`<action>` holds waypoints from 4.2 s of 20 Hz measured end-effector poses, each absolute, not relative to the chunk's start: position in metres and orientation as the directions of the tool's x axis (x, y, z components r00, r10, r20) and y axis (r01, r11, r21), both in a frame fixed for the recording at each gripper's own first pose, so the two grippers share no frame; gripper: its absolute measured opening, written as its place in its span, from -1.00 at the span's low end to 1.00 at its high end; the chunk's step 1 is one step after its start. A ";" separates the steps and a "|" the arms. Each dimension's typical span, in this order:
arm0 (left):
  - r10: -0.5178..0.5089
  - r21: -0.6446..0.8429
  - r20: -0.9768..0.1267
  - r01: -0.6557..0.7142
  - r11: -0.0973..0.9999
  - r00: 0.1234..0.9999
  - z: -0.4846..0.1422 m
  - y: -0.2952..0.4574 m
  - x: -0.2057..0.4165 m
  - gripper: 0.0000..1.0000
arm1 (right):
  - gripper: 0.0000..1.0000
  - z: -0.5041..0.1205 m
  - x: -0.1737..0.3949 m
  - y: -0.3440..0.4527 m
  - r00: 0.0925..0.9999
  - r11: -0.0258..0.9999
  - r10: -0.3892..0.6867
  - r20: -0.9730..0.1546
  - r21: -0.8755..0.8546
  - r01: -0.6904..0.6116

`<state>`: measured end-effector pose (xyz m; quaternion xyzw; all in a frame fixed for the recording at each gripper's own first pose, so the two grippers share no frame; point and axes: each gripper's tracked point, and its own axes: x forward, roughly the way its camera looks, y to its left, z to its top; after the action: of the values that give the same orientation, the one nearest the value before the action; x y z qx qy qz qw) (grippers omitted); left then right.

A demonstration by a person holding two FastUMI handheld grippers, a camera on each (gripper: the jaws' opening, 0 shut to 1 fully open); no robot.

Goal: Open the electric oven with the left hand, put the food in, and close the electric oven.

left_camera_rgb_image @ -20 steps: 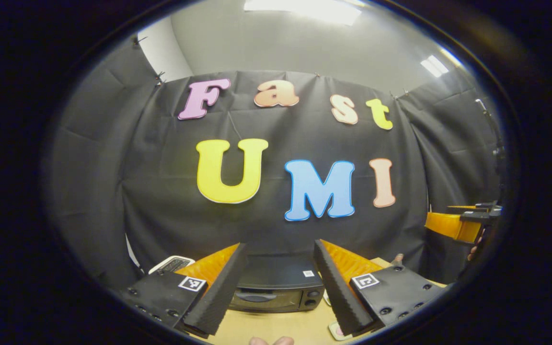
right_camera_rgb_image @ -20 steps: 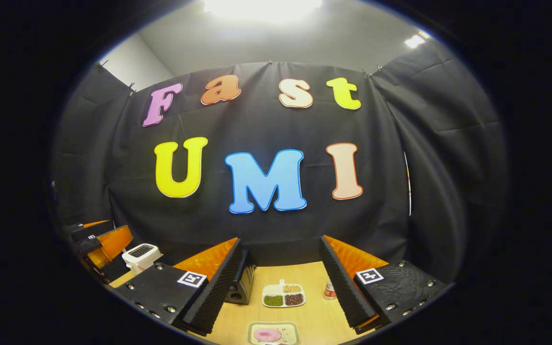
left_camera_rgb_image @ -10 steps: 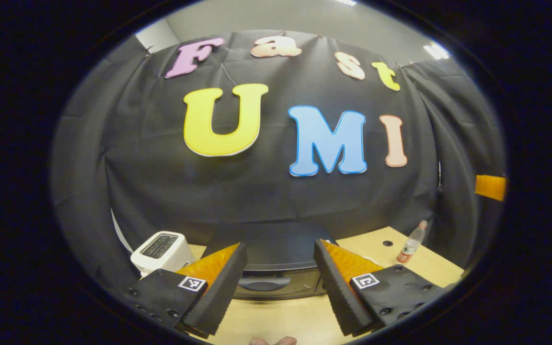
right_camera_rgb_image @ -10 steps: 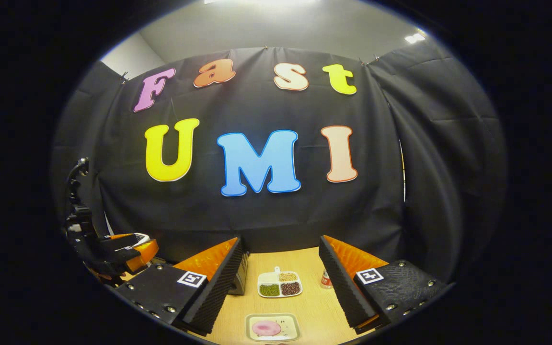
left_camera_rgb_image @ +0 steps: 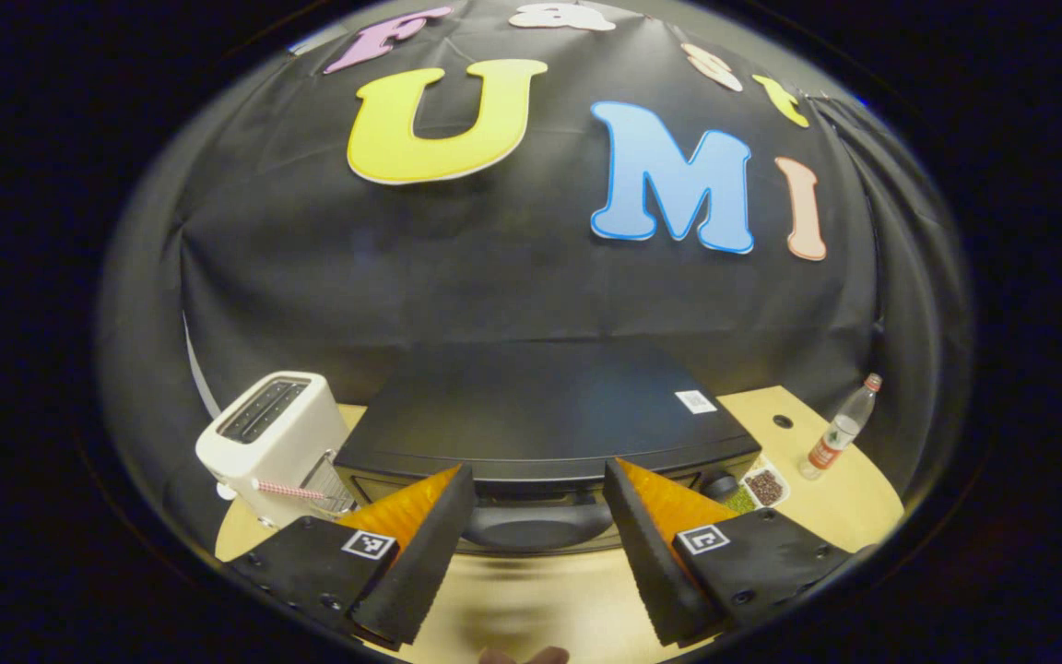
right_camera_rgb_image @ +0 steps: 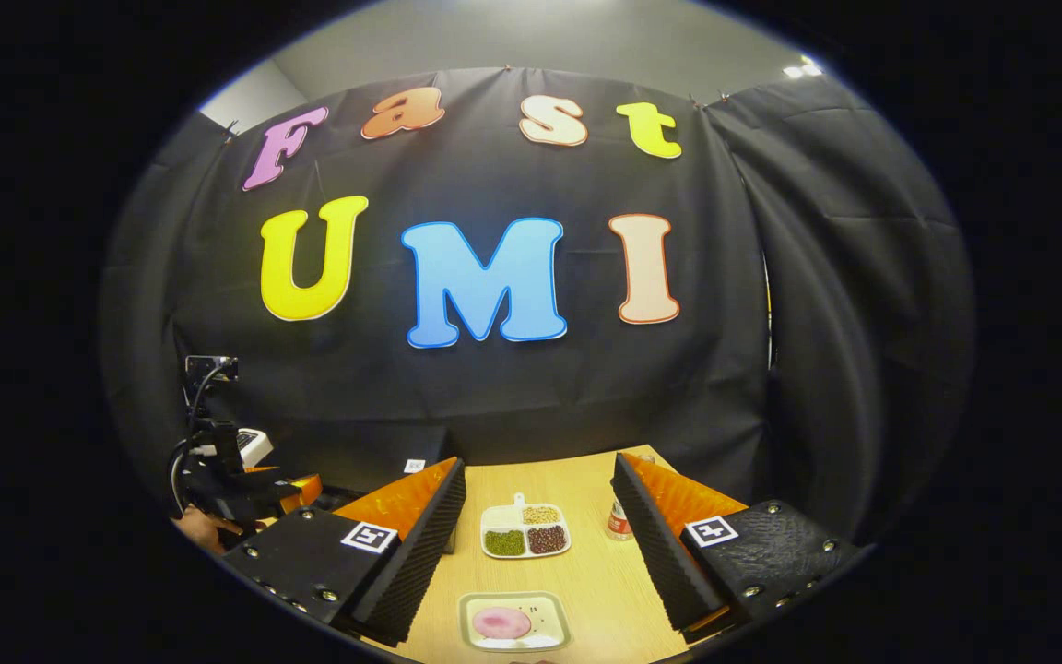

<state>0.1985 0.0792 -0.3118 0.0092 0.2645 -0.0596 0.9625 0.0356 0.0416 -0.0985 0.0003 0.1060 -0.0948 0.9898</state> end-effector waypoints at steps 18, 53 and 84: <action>-0.080 0.004 -0.579 0.102 0.995 0.811 -0.365 0.085 0.098 0.89 | 0.96 -0.104 0.034 0.057 0.964 0.991 -0.132 -0.230 -0.012 0.133; -0.080 -0.026 -0.132 0.077 0.997 0.988 -0.103 0.073 0.013 0.80 | 0.97 -0.400 0.015 0.001 0.337 0.982 0.060 -0.940 0.116 0.147; -0.011 -0.083 -0.251 -0.010 0.997 0.968 -0.128 0.120 0.002 0.80 | -0.92 -0.457 -0.004 0.012 0.314 0.715 0.489 -0.814 0.580 0.389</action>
<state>0.0020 0.1204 -0.1281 -0.0416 0.1266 -0.0004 0.9911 -0.0039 0.0121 -0.4566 0.3756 0.5847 0.0348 0.7182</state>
